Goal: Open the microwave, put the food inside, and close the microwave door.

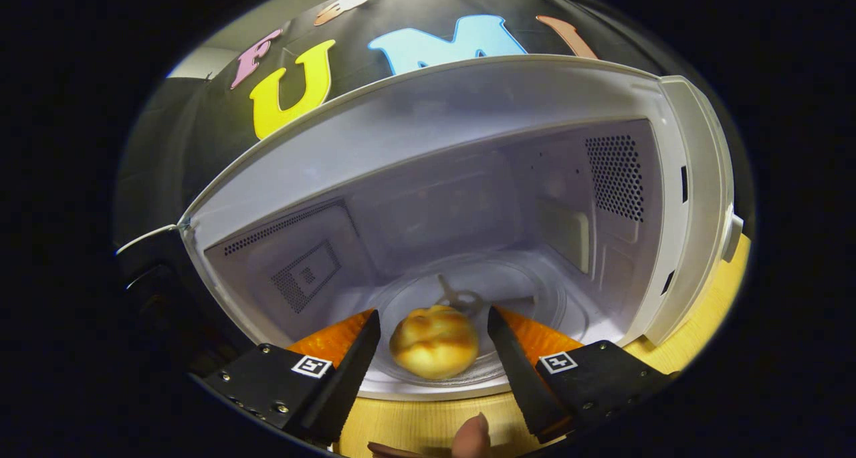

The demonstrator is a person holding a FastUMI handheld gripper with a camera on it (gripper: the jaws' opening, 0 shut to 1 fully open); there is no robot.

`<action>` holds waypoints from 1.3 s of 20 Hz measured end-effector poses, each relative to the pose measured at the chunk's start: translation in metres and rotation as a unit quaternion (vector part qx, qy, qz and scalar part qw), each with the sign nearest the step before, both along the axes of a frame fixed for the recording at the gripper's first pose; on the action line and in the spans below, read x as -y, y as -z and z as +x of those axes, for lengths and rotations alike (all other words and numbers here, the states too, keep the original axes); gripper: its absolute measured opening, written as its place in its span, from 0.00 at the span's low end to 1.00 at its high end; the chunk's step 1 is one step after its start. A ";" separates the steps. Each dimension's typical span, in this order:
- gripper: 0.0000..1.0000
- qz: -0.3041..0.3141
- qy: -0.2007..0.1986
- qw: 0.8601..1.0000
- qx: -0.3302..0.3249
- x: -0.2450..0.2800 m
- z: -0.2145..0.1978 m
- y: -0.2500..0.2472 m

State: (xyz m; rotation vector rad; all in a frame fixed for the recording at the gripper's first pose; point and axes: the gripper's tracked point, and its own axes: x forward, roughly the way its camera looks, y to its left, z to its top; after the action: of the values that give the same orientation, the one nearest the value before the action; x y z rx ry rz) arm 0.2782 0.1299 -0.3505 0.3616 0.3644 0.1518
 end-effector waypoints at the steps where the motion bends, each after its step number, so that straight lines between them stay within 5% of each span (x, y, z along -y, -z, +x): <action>1: 0.97 0.006 -0.010 1.000 -0.006 -0.003 -0.006 -0.001; 13: 0.97 -0.012 -0.118 0.987 0.108 -0.011 -0.166 -0.116; 20: 0.97 0.017 -0.213 0.956 0.199 -0.038 -0.293 -0.200; 26: 0.97 0.036 -0.295 0.927 0.227 -0.080 -0.367 -0.224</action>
State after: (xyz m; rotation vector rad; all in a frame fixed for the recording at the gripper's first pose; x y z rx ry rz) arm -0.0889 0.2102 -0.1266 0.2686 -0.0042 0.8285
